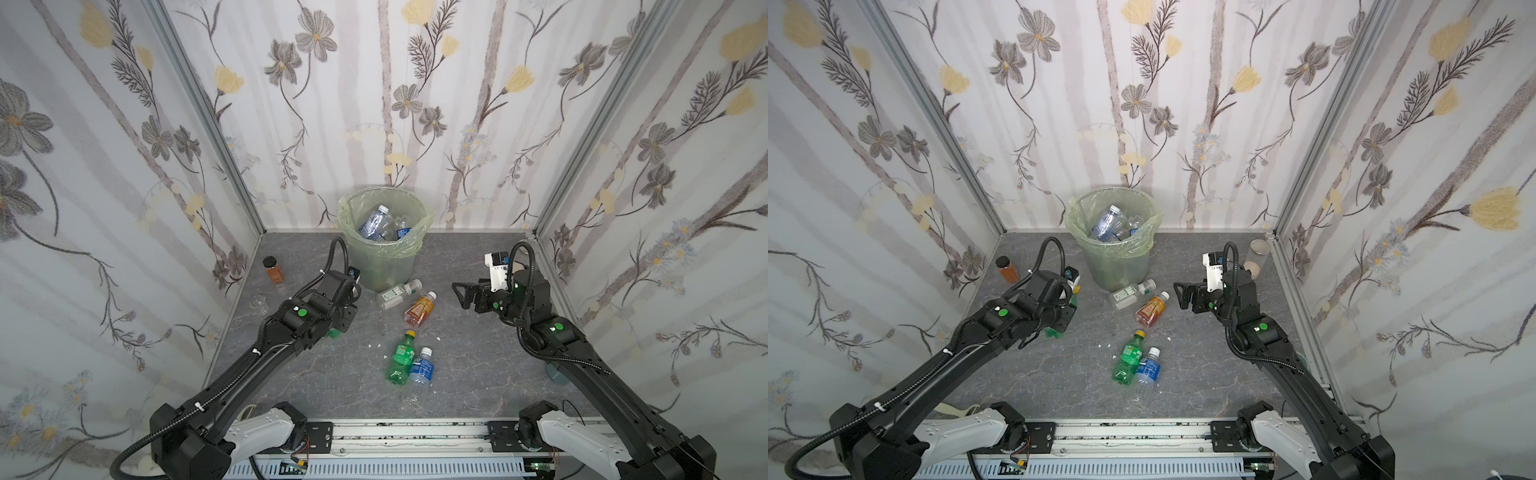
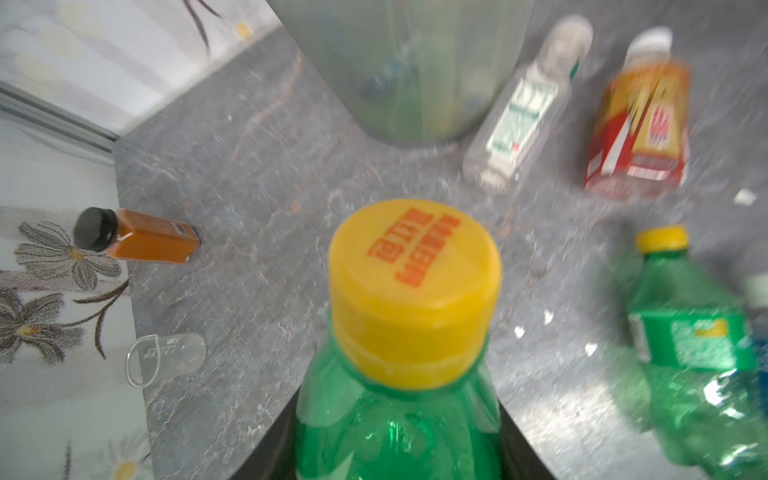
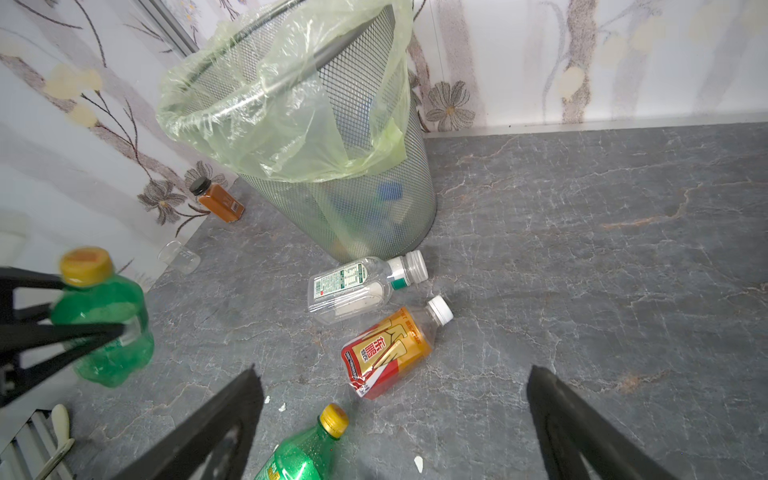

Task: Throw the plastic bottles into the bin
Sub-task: 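Carry the Sprite bottle with the left gripper and release it into the bin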

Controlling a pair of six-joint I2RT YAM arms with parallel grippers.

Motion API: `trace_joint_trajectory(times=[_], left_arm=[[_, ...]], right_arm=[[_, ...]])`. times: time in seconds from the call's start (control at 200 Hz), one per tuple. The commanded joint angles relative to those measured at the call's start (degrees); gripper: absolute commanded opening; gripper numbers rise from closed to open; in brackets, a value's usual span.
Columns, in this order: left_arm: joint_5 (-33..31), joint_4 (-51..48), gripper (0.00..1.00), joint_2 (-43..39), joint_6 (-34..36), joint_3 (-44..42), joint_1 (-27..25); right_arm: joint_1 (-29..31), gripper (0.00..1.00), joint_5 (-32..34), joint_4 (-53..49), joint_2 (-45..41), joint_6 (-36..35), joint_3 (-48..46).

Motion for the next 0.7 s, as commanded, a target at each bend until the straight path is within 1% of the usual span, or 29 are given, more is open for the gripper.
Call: trace_joint_trajectory(times=[0.0,0.045,0.11,0.165,0.235,0.26,0.28,0.3,0.32,0.365,0.375,0.395,0.445,0.51,0.585,0.694], left_arm=[[4.58,5.98,0.49,0.28,-5.68,7.67,0.15],[5.7,6.35,0.54,2.36,-6.61,13.31,0.37],[9.47,6.37,0.54,7.37,-6.61,22.84,0.97],[11.83,6.36,0.54,14.03,-6.2,32.38,1.47],[12.58,6.18,0.54,23.02,-7.0,45.63,3.06],[12.92,6.18,0.56,26.3,-7.66,50.29,4.0],[13.16,6.11,0.6,28.92,-8.45,53.78,4.79],[13.52,6.12,0.66,31.52,-9.4,57.18,5.62],[13.97,5.97,0.74,34.09,-10.28,60.42,6.5],[14.1,5.74,0.97,39.14,-11.64,66.4,7.59],[13.9,5.7,0.99,39.96,-11.69,67.44,7.73],[13.26,5.69,1.0,41.44,-11.69,69.11,7.86],[11.45,5.7,1.0,43.56,-11.07,71.24,7.8],[9.9,5.69,1.0,43.62,-10.94,70.64,7.83],[8.39,5.78,1.0,41.42,-10.86,67.03,7.84],[4.48,5.76,1.0,36.43,-11.07,59.6,7.87]], right_arm=[[0.01,1.0,0.74,-1.22,0.25,0.55,-0.68],[-0.07,1.0,0.67,-1.13,0.42,0.86,-0.99],[0.03,1.0,0.09,-0.88,0.86,1.31,-1.32],[0.09,1.0,-0.53,-0.68,1.23,1.9,-1.26],[0.17,1.0,-1.08,-0.33,1.54,2.56,-1.26],[0.22,1.0,-1.34,-0.33,1.58,2.81,-1.22],[0.31,1.0,-1.56,-0.33,1.66,3.08,-1.26],[0.37,1.0,-1.73,-0.44,1.67,3.27,-1.26],[0.55,1.0,-1.8,-0.58,1.72,3.41,-1.26],[0.9,1.0,-1.93,-0.97,1.76,3.69,-1.26],[0.96,1.0,-1.97,-1.15,1.76,3.7,-1.26],[1.15,1.0,-2.0,-1.47,1.76,3.71,-1.26],[1.68,1.0,-2.11,-2.53,1.68,3.65,-1.17],[2.65,1.0,-1.81,-4.55,1.51,3.51,-0.93],[3.97,1.0,-1.54,-6.55,1.07,3.22,-0.91],[6.68,1.0,-1.21,-9.82,0.71,2.94,-0.84]])
